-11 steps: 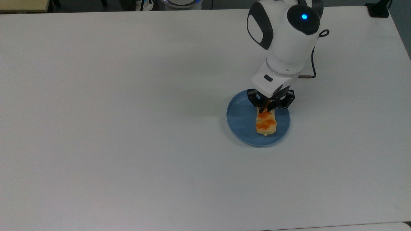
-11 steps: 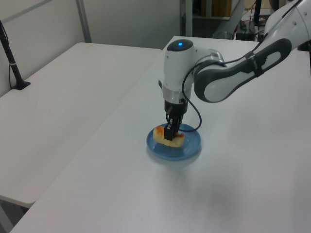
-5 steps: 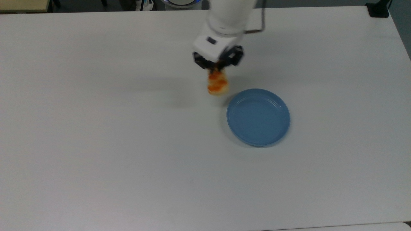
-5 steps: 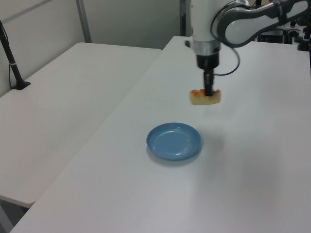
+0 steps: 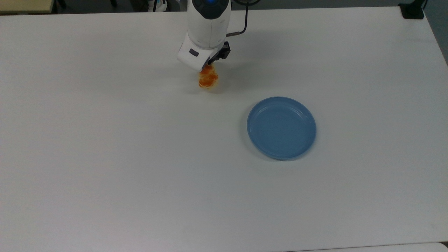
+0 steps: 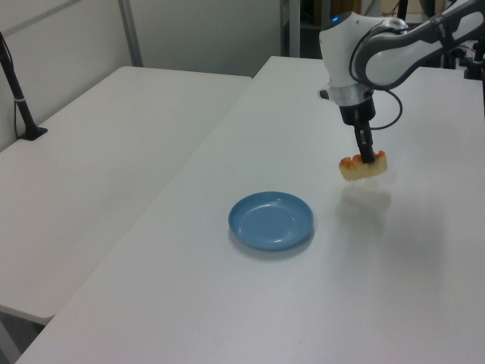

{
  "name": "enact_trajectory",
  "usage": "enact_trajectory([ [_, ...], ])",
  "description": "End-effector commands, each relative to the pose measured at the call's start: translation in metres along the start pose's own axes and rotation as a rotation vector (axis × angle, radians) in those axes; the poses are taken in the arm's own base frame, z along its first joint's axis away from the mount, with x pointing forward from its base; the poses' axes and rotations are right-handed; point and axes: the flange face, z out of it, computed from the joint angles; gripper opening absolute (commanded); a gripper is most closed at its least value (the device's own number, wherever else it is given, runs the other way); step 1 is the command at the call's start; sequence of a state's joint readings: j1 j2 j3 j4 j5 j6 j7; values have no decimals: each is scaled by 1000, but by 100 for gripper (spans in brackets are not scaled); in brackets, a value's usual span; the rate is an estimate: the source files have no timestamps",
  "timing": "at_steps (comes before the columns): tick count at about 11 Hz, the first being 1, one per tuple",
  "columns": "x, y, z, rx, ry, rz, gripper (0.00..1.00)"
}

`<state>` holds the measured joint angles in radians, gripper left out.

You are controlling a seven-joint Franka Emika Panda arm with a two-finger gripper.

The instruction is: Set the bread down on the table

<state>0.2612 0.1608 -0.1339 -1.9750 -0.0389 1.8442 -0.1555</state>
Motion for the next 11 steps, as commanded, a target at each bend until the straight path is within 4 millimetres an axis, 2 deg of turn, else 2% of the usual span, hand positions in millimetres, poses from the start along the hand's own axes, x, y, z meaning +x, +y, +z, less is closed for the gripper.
enact_trajectory([
  [1,-2,-2,5,-9,2,-17,100],
  [2,-3,-1,3,-32,-3,-25,100],
  [3,-5,-1,-8,-40,8,-26,100],
  [4,-11,1,-39,-42,41,-13,100],
  [6,-37,3,-127,-32,146,111,100],
  [7,-48,8,-161,-26,178,154,100],
  [8,-58,11,-186,-24,178,173,100],
  [9,-66,21,-202,-15,187,194,100],
  [11,-73,42,-211,0,206,234,100],
])
